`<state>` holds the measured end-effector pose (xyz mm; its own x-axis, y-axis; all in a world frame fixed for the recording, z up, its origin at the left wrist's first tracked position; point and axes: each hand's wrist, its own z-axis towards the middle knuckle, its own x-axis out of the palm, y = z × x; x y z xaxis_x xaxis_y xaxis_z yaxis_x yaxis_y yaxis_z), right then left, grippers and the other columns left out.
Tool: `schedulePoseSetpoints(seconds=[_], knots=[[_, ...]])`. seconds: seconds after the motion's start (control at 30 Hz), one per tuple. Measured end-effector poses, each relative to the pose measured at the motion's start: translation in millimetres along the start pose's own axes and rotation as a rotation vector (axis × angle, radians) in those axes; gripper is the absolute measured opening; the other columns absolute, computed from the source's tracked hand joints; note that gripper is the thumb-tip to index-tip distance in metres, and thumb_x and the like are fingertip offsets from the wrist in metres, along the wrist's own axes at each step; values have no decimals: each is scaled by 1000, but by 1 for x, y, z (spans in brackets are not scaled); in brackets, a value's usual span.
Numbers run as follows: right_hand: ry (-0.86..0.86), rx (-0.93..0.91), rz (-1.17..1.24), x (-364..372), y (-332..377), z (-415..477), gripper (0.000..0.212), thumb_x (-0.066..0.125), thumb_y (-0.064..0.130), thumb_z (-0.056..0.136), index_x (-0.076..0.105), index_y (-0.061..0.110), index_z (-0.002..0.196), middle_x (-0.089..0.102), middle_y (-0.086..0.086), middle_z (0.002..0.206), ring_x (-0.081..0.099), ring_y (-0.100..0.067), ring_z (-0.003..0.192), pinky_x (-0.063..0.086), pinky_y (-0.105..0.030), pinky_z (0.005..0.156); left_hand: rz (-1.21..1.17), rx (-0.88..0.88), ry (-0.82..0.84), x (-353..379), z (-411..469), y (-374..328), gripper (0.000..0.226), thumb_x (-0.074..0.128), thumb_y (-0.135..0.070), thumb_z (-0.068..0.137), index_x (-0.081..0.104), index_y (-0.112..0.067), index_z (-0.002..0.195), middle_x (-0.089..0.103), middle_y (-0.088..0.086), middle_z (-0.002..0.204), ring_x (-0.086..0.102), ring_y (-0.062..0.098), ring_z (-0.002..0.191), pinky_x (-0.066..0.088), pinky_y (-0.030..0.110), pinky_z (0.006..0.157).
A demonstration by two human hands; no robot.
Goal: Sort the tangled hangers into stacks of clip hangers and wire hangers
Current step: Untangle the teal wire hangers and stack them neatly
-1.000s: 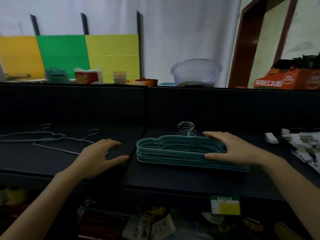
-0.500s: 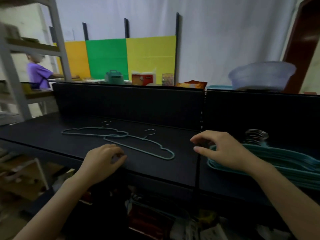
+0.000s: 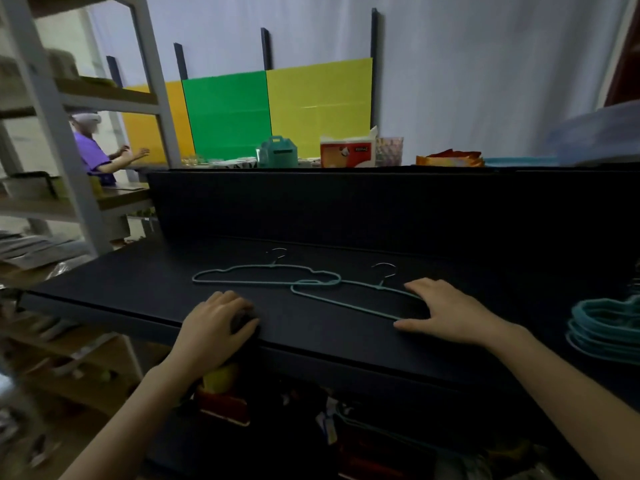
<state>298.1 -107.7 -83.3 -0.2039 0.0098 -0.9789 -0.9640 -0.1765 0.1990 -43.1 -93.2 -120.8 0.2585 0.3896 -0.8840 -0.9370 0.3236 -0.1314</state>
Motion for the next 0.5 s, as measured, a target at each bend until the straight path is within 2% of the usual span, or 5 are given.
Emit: schedulePoseSetpoints(seconds=[0.17, 0.27, 0.33, 0.4, 0.5], knots=[[64, 52, -61, 6, 5, 28, 85, 48, 71, 75, 30, 24, 144, 35, 8, 147, 36, -12, 131, 41, -31, 98, 40, -52, 12, 12, 29, 27, 66, 39, -61, 79, 54, -15, 124, 54, 1, 126, 48, 23, 118, 37, 36, 97], [78, 37, -119, 1, 3, 39, 87, 45, 79, 68, 37, 30, 139, 41, 13, 140, 41, -9, 126, 43, -29, 93, 146, -118, 71, 19, 54, 45, 69, 41, -59, 87, 37, -14, 139, 40, 3, 144, 34, 20, 134, 19, 34, 114], [81, 28, -130, -2, 0, 44, 95, 39, 85, 58, 38, 32, 138, 41, 15, 139, 41, -8, 126, 41, -27, 94, 171, -144, 122, 24, 71, 56, 75, 37, -61, 87, 27, -14, 144, 33, 3, 149, 27, 18, 139, 8, 33, 117], [75, 30, -117, -1, -4, 48, 99, 36, 86, 55, 38, 33, 138, 40, 16, 140, 40, -7, 127, 41, -27, 96, 134, -174, 196, 29, 85, 67, 81, 34, -66, 85, 19, -14, 146, 25, 3, 153, 20, 17, 142, 4, 33, 118], [57, 47, -86, 1, -9, 50, 105, 32, 88, 50, 37, 32, 139, 38, 16, 141, 39, -5, 126, 42, -28, 98, -2, -192, 314, 34, 102, 78, 88, 37, -69, 81, 14, -17, 148, 19, 2, 155, 16, 18, 143, 8, 34, 118]])
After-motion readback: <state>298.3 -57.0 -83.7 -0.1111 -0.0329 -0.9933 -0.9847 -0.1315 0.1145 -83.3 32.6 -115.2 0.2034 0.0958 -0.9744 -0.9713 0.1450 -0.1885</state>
